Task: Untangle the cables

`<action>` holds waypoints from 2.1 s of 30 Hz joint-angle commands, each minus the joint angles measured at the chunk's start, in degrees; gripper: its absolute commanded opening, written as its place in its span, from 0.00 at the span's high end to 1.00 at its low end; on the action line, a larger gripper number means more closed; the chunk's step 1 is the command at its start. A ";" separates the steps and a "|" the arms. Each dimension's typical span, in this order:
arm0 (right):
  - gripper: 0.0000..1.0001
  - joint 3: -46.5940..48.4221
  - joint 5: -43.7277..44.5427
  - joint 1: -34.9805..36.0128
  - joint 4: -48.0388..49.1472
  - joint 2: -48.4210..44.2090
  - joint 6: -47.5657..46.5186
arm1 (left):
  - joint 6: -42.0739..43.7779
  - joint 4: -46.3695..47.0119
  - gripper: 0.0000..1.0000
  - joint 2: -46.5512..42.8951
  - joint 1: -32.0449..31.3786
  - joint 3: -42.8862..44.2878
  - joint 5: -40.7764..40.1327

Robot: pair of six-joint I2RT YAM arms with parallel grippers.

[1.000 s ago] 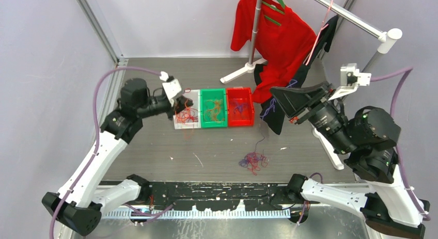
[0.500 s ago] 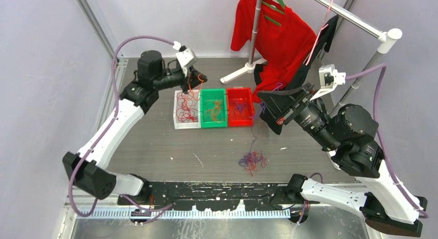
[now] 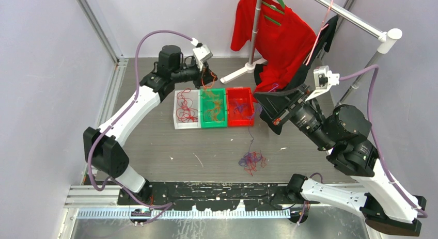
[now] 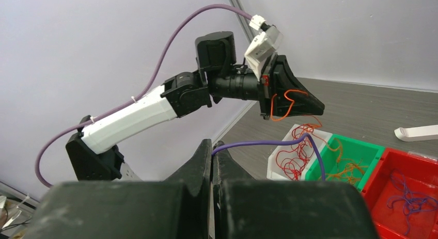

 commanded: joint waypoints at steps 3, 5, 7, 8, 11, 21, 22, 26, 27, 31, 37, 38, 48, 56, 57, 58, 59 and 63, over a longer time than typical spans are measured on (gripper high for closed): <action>0.99 0.20 -0.30 0.08 3.31 -1.00 -0.01 | 3.34 2.20 1.00 3.77 -1.24 2.00 -1.70; 0.99 0.03 -0.15 0.08 3.30 -1.07 0.02 | 3.19 2.02 1.00 5.06 -1.50 2.84 -1.74; 0.99 -0.26 -0.01 0.08 3.29 -1.12 0.02 | 3.43 1.46 1.00 6.07 -1.68 3.82 -1.68; 0.99 -0.40 0.02 0.03 3.31 -1.22 0.02 | 3.55 1.21 1.00 6.48 -1.73 4.27 -1.65; 0.99 -0.62 0.14 0.03 3.46 -1.43 0.02 | 3.96 0.06 1.00 7.65 -1.84 5.43 -1.51; 0.99 -0.59 0.25 0.06 3.23 -1.39 -0.07 | 4.44 0.22 1.00 9.90 -3.00 9.62 -1.70; 0.99 -0.51 0.23 0.08 3.23 -1.31 -0.07 | 4.30 0.11 1.00 10.30 -3.05 10.50 -1.70; 0.99 -0.07 0.22 0.07 2.99 -1.21 0.02 | 5.16 -2.64 1.00 11.31 -3.15 10.50 -2.21; 0.99 0.15 0.22 0.06 2.71 -1.25 -0.03 | 5.98 -3.42 1.00 11.13 -3.14 9.29 -2.82; 0.99 0.96 0.98 0.02 1.33 -1.99 -0.13 | 10.22 -7.51 1.00 10.53 -3.14 3.48 -6.20; 0.99 0.73 1.54 0.06 0.69 -1.86 -0.16 | 11.70 -12.54 1.00 13.04 -5.13 2.10 -13.62; 0.99 0.60 1.48 0.08 0.84 -1.68 -0.12 | 11.61 -14.07 1.00 13.97 -5.72 2.98 -14.84; 0.99 0.61 0.97 0.01 2.05 0.88 0.27 | 9.21 -17.13 0.79 19.86 -6.97 7.01 -21.60; 0.99 0.78 -0.18 0.08 3.25 3.09 0.62 | 11.13 -24.27 0.32 19.90 -3.46 13.10 -19.28; 0.99 0.83 -0.36 0.08 3.27 3.35 0.67 | 11.69 -25.10 0.31 19.52 -3.05 13.30 -19.17; 0.99 0.86 -0.45 0.04 3.35 3.70 0.71 | 11.87 -25.61 0.31 19.06 -2.47 13.36 -18.89; 0.99 0.91 -0.62 0.05 3.47 3.98 0.78 | 11.84 -25.73 0.31 18.55 -1.93 13.36 -18.57; 0.99 1.17 -1.22 0.02 3.55 4.81 0.89 | 16.56 -30.87 0.35 15.87 -1.10 13.02 -8.69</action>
